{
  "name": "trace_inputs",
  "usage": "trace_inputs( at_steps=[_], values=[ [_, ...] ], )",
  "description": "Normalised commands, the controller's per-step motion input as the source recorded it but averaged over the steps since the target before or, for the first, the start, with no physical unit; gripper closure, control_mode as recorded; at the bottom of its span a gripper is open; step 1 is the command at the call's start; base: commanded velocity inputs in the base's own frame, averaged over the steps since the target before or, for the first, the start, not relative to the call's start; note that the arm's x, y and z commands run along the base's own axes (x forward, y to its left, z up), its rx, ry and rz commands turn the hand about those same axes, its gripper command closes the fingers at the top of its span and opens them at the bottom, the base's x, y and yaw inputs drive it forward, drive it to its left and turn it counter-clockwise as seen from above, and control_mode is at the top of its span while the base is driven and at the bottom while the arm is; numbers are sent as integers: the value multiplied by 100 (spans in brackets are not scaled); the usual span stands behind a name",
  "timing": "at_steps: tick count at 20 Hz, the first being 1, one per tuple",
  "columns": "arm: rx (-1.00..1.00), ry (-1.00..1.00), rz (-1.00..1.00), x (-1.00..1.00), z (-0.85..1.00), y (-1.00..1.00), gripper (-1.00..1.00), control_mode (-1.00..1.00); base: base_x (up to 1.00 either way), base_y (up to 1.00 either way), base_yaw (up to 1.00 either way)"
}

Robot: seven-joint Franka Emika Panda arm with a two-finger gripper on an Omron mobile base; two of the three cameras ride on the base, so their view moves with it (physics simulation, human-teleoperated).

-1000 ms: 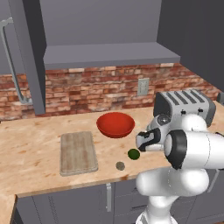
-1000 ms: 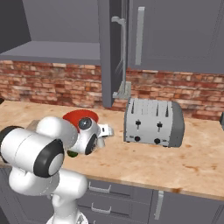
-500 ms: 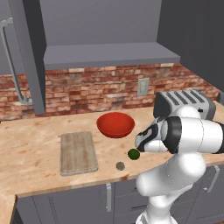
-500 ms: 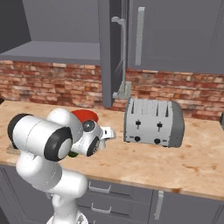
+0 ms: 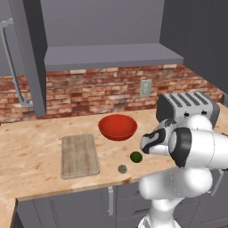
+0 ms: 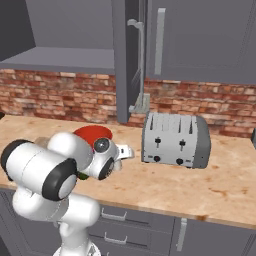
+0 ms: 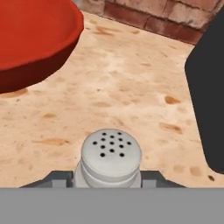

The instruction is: Open the cabinet. Place the bowl and condiment on the counter. Then place the lime and garlic on the cutting board.

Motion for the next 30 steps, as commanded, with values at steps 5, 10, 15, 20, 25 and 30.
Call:
trace_inputs(
  at_steps=[5,10,15,20,25,30],
  values=[
    [0,-1,0,-19,3,0,-100,-100,0,0,0],
    [0,0,0,-21,14,10,-100,-100,0,0,0],
    [0,5,0,-31,37,61,-100,-100,0,0,0],
    [0,13,0,-21,70,78,-100,-100,0,0,0],
    [4,26,2,-36,16,68,-100,-100,0,0,0],
    [2,19,1,-30,-45,33,-100,-100,0,0,0]
  ],
)
